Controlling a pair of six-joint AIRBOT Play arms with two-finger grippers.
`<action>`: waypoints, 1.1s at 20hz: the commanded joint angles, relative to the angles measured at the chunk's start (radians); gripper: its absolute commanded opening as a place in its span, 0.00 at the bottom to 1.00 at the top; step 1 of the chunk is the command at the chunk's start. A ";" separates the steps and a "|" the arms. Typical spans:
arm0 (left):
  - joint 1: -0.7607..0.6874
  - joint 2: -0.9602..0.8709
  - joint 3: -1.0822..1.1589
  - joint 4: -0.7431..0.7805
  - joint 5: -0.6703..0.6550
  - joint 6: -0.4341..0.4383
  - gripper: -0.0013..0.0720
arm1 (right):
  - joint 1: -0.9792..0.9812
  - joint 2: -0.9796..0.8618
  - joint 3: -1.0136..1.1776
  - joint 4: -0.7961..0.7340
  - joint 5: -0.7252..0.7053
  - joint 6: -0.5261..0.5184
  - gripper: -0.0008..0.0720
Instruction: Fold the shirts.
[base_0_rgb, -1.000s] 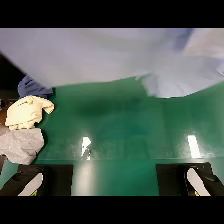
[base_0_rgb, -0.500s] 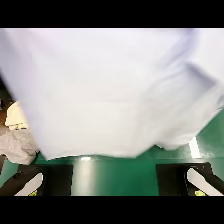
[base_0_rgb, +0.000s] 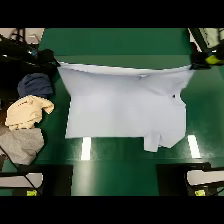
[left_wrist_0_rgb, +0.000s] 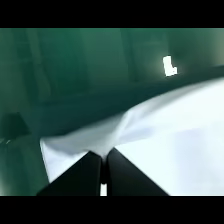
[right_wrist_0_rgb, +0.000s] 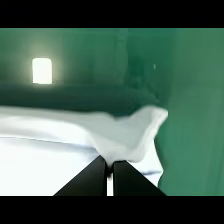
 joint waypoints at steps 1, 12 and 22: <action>0.001 -0.113 -0.008 -0.030 0.178 0.053 0.04 | 0.049 -0.122 0.029 -0.068 -0.212 0.046 0.03; 0.001 -0.123 -0.028 0.056 0.159 0.175 0.04 | 0.075 -0.127 -0.068 -0.176 -0.196 0.042 0.03; 0.001 -0.135 -0.258 0.082 0.104 0.158 0.59 | 0.095 -0.071 -0.359 -0.146 -0.191 0.043 0.49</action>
